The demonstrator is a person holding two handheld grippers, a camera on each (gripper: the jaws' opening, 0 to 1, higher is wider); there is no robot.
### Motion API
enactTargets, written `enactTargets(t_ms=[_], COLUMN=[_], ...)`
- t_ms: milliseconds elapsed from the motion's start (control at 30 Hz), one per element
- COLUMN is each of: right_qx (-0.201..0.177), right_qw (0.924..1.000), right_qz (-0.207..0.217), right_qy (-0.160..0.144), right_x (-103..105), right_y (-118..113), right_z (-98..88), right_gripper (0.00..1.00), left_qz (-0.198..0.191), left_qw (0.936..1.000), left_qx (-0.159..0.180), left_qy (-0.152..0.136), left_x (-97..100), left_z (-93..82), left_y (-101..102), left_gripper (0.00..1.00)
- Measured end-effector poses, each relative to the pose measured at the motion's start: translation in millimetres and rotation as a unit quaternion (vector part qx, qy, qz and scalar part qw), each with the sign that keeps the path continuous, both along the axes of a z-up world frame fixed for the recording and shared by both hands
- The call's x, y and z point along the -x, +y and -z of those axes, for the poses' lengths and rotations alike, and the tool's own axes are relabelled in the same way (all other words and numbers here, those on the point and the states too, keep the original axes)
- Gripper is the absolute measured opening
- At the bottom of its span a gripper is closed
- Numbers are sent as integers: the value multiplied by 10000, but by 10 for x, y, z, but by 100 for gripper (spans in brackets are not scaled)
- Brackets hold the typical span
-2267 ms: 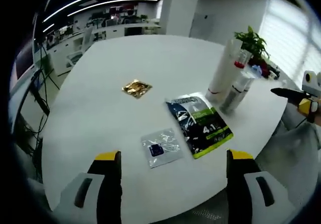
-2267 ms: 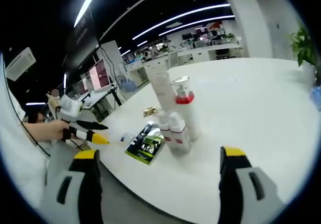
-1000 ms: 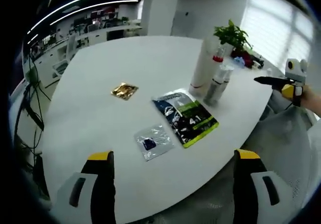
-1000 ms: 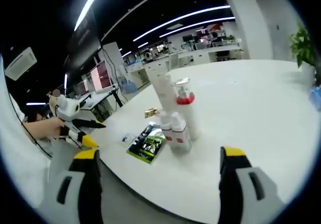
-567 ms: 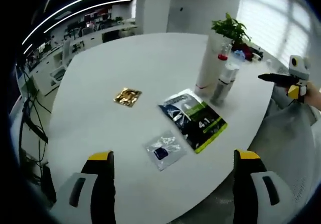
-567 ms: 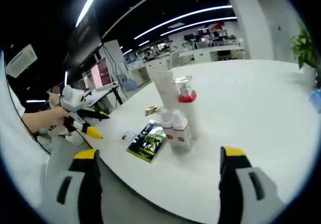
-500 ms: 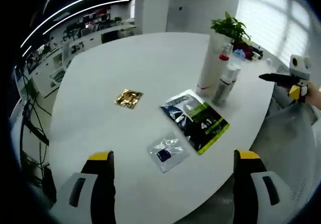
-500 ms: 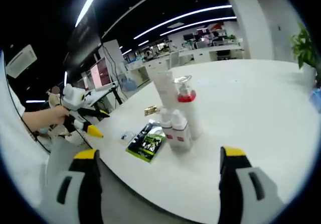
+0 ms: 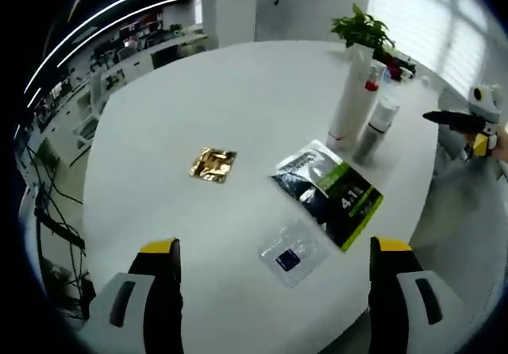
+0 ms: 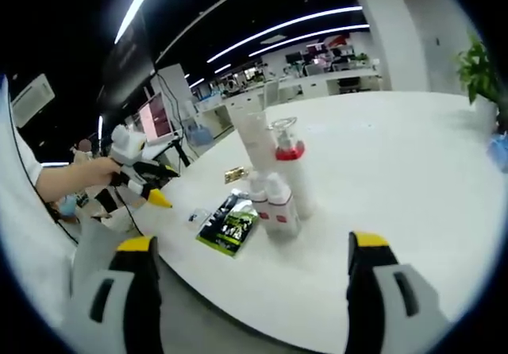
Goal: Arrange the skincare products in the storage area until every visible bottle or jar stands upright without overlapping.
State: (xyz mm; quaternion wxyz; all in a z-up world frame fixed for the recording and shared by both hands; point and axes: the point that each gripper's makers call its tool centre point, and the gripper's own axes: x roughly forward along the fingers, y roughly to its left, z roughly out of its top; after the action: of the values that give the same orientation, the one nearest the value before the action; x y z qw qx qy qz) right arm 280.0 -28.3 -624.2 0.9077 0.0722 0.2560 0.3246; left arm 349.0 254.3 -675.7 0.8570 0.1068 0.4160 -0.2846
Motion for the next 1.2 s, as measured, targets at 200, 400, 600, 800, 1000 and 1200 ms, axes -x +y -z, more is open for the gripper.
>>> enactTargets(t_ms=[200,400,600,800,1000,1200], right_qx=[26,51,20,48,47,-18], right_qw=[10000,9999,9998,9997,9995,9993], right_qz=[42,89,164,193,247,325], right_qy=[13,30,72,137,174,203], right_x=[-5,-10,-21,-26,-32,-50], right_y=[-18,-35,-60,-80,-96,-124], right_z=[17,31,43,79,94,104], right_gripper=[99,99,99,99,99,99], left_qz=[100,166,215,218,361,457], left_qw=[9998,9996,9992,9985,9969,9957], left_qx=[-128,-211,-321,-457,-650,-756], left_qy=[62,127,132,192,237,295], left_x=[-178,-356,-590,-802,-961,-1123], left_z=[49,118,160,241,317,412], left_y=[10,-8,17,55,59,40], left_gripper=[96,95,92,90,88,87])
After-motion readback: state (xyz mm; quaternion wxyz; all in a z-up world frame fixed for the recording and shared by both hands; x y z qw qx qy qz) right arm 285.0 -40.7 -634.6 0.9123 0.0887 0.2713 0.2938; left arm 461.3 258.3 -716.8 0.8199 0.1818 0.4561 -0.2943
